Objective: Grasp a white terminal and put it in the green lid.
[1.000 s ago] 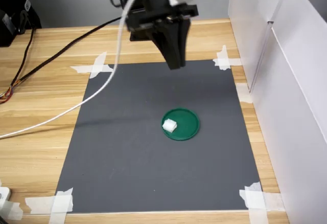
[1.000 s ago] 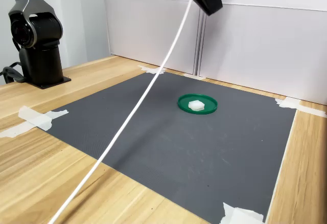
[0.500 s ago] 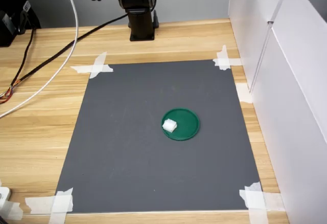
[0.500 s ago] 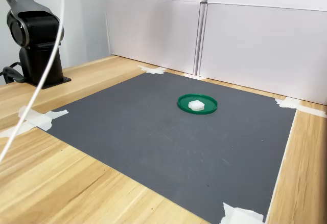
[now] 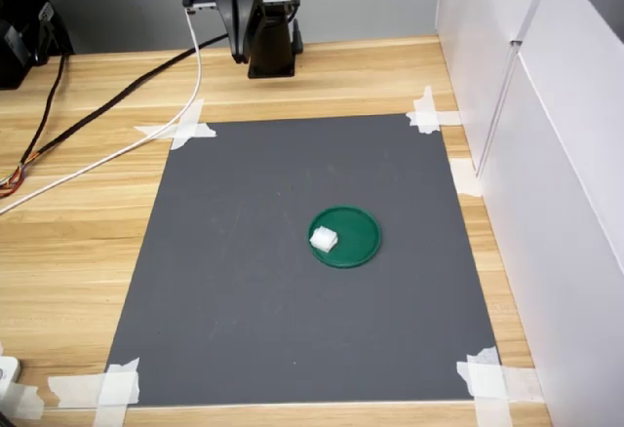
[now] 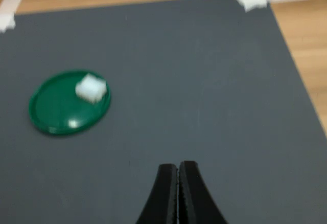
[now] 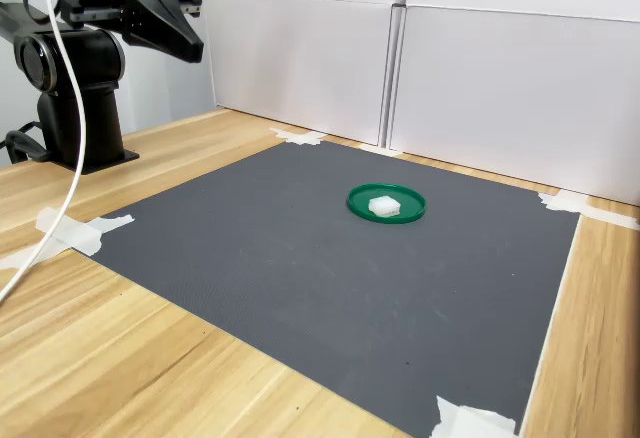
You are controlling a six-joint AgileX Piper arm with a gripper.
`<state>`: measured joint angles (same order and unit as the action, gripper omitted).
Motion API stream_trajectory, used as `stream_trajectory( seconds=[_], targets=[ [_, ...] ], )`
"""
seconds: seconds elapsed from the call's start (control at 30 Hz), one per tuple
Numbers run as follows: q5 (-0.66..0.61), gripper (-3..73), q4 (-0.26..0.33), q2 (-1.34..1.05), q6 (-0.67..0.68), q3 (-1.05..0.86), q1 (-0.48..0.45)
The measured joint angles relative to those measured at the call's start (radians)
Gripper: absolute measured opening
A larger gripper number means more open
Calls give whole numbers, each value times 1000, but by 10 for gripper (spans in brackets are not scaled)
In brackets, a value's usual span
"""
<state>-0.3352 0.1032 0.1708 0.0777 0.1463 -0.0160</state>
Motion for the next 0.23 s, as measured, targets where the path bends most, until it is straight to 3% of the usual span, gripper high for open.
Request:
stream_trajectory(
  seconds=[0.23],
  targets=[
    [-15,-20,0,-84,0,-59,0]
  ],
)
